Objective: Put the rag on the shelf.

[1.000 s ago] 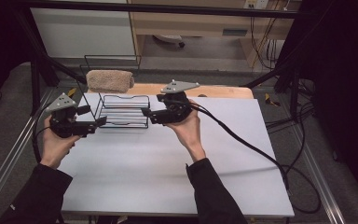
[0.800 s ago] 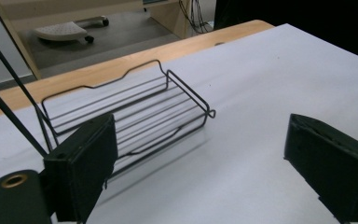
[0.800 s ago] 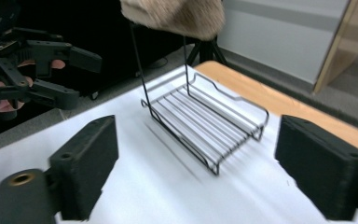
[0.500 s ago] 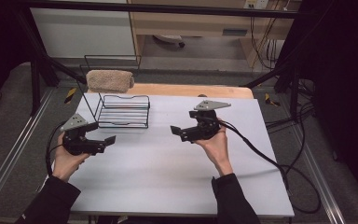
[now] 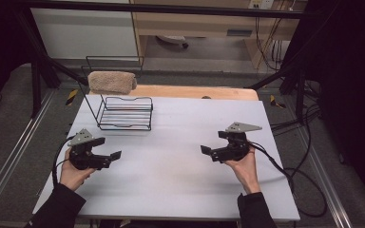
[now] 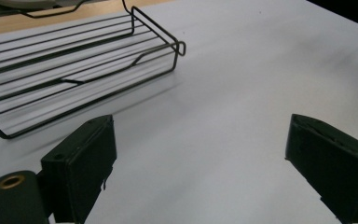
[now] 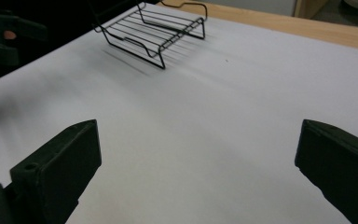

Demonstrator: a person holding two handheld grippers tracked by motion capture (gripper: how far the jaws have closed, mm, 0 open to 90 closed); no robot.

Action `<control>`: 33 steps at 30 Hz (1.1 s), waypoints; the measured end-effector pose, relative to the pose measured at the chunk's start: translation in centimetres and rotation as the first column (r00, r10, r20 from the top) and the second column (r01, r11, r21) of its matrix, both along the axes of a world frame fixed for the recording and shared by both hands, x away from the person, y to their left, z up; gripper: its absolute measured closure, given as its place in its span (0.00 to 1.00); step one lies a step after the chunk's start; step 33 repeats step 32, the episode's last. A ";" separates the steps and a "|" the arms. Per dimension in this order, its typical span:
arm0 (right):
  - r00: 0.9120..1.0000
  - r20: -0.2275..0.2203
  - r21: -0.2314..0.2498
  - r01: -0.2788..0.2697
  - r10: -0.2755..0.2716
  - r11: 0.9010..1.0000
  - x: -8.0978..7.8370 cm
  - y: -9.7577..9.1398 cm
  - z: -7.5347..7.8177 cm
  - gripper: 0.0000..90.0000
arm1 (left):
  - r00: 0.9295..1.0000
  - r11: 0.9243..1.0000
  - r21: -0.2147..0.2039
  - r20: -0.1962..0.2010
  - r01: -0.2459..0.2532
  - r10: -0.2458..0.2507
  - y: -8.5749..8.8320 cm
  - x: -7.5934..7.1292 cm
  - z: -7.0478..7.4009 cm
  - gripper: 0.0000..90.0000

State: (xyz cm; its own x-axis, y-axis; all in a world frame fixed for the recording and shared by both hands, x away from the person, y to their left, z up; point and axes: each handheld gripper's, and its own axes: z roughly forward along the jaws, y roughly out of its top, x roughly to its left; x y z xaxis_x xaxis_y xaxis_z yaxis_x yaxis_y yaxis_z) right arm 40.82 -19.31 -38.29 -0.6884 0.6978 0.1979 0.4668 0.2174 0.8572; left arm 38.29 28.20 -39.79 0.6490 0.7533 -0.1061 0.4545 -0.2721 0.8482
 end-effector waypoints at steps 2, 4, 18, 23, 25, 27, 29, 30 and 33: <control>1.000 -0.004 -0.008 0.009 -0.009 1.000 -0.4 -0.9 -0.7 0.01 | 1.000 1.000 -0.001 -0.006 0.007 -0.007 0.0 -0.2 -0.5 0.09; 1.000 -0.008 -0.015 0.015 -0.015 1.000 -0.7 -1.8 -1.4 0.01 | 1.000 1.000 0.006 -0.012 0.011 -0.011 0.1 -0.4 -0.9 0.09; 0.998 -0.050 0.008 0.047 -0.047 0.999 -3.2 -6.7 -5.3 0.00 | 0.999 0.997 0.074 -0.044 0.031 -0.028 0.1 -1.3 -3.5 0.09; 0.997 -0.061 0.010 0.052 -0.051 0.999 -3.7 -7.5 -6.1 0.00 | 0.999 0.996 0.079 -0.037 0.033 -0.030 0.1 -1.5 -3.7 0.09; 0.997 -0.060 0.010 0.053 -0.052 0.999 -3.9 -7.7 -6.3 0.00 | 0.999 0.997 0.074 -0.032 0.032 -0.029 0.1 -1.5 -3.7 0.09; 0.996 -0.075 0.001 0.052 -0.052 0.999 -4.0 -7.8 -6.4 0.00 | 0.999 0.997 0.076 -0.030 0.031 -0.029 0.1 -1.6 -3.9 0.09; 0.996 -0.072 -0.007 0.048 -0.049 0.999 -4.1 -7.9 -6.5 0.00 | 0.999 0.997 0.076 -0.034 0.032 -0.030 0.2 -1.6 -4.0 0.09; 0.996 -0.071 -0.007 0.049 -0.049 0.999 -4.2 -7.9 -6.5 0.00 | 0.999 0.996 0.079 -0.032 0.033 -0.031 0.2 -1.6 -4.1 0.09; 0.996 -0.072 -0.011 0.049 -0.050 0.999 -4.2 -7.9 -6.5 0.00 | 0.999 0.997 0.075 -0.034 0.034 -0.032 0.2 -1.7 -4.1 0.09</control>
